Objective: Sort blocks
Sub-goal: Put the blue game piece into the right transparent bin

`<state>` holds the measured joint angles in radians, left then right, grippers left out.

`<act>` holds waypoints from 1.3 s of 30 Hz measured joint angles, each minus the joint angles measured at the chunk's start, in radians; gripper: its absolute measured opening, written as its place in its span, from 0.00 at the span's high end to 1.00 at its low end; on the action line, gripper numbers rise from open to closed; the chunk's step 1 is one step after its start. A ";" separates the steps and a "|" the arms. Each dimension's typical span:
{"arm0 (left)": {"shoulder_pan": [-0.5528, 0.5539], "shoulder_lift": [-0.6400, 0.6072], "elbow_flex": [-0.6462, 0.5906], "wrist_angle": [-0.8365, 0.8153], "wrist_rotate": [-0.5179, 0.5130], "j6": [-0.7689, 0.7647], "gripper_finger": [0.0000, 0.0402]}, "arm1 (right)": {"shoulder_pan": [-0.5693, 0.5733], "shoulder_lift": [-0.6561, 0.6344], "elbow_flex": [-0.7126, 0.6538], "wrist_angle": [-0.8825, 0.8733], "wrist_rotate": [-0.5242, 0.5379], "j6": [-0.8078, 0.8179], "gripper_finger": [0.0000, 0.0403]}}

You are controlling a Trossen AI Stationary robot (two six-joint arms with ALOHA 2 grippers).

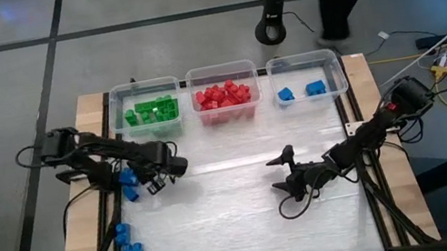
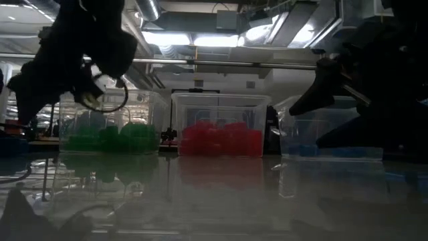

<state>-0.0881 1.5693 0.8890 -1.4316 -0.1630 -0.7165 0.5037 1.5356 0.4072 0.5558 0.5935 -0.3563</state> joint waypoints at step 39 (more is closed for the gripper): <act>-0.056 0.074 0.190 0.308 0.109 0.268 0.99 | 0.000 0.000 0.000 0.015 -0.002 -0.010 0.07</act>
<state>-0.1441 1.6436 1.0785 -1.1235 -0.0541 -0.4484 0.5037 1.5352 0.4076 0.5709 0.5915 -0.3660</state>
